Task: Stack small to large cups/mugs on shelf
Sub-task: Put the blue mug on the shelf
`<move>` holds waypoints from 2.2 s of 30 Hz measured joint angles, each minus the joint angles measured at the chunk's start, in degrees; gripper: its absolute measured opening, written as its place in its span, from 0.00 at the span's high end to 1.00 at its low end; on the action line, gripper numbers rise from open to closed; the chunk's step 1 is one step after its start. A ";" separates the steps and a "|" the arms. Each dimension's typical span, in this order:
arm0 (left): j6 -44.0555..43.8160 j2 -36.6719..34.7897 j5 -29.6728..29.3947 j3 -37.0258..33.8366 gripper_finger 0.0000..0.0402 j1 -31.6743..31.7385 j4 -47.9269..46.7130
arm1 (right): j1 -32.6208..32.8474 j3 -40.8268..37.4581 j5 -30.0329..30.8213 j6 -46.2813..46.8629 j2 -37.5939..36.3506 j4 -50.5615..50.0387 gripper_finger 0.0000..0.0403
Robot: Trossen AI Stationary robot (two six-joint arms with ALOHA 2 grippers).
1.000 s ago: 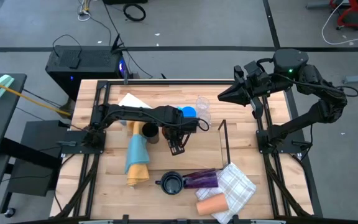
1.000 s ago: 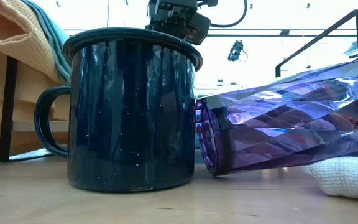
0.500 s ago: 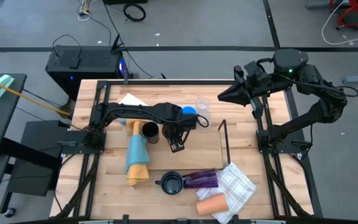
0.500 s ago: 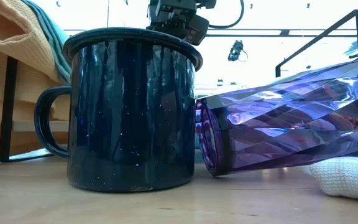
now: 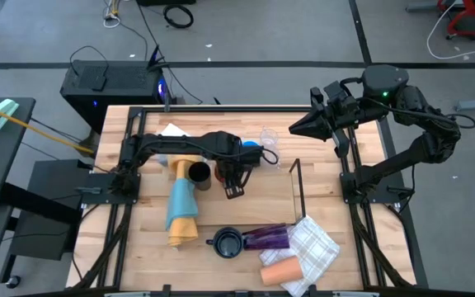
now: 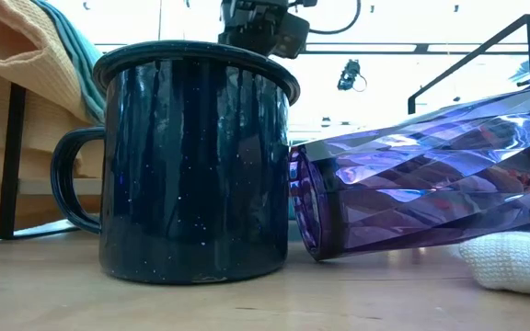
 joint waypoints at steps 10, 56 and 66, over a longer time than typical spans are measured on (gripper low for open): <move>-0.04 -0.09 -0.09 6.50 0.60 0.78 -0.52 | 0.00 0.00 0.00 -0.04 0.00 0.02 0.91; 12.55 -18.56 -2.13 17.37 0.81 -2.51 58.34 | -0.58 -4.92 5.64 -4.90 -0.79 -6.05 0.91; 2.39 -18.62 3.62 3.04 0.82 -2.31 75.74 | -2.49 -10.40 5.64 -4.24 -2.95 2.30 0.91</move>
